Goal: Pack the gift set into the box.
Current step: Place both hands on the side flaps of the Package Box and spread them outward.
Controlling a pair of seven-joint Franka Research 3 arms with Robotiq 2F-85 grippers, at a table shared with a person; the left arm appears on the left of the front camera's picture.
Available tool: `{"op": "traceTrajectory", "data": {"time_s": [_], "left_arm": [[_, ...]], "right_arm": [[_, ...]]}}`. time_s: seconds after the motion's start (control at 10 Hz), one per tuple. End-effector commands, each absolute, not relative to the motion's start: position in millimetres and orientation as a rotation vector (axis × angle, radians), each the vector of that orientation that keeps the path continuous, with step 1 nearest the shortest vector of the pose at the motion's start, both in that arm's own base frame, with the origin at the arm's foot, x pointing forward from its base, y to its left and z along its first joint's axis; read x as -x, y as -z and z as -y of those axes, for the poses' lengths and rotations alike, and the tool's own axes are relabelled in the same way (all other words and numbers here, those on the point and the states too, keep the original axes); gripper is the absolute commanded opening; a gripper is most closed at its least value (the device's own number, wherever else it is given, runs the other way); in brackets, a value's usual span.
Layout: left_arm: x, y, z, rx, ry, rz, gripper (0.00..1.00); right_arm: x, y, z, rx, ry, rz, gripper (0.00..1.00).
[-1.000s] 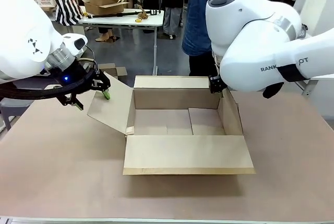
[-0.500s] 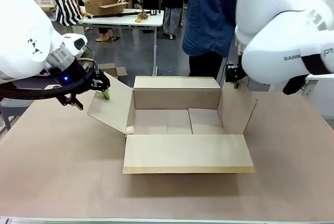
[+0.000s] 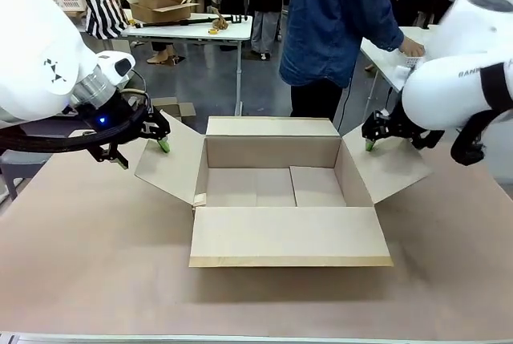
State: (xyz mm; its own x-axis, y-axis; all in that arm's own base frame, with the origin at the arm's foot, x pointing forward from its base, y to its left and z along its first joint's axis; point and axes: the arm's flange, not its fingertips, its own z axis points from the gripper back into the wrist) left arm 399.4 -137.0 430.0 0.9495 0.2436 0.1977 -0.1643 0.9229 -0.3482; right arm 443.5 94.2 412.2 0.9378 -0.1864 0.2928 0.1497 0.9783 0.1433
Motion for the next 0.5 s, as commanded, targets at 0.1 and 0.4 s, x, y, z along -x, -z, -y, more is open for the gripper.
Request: {"op": "traceTrajectory", "data": {"time_s": [0.1,0.4], "left_arm": [[-399.8,-432.9,137.2,0.316,-0.222,0.239,1.00],[-399.8,-432.9,137.2,0.316,-0.222,0.239,1.00]], "right_arm": [[-443.5,-412.2,-94.2,-0.120,0.172,0.310,1.00],[-443.5,-412.2,-94.2,-0.120,0.172,0.310,1.00]]}}
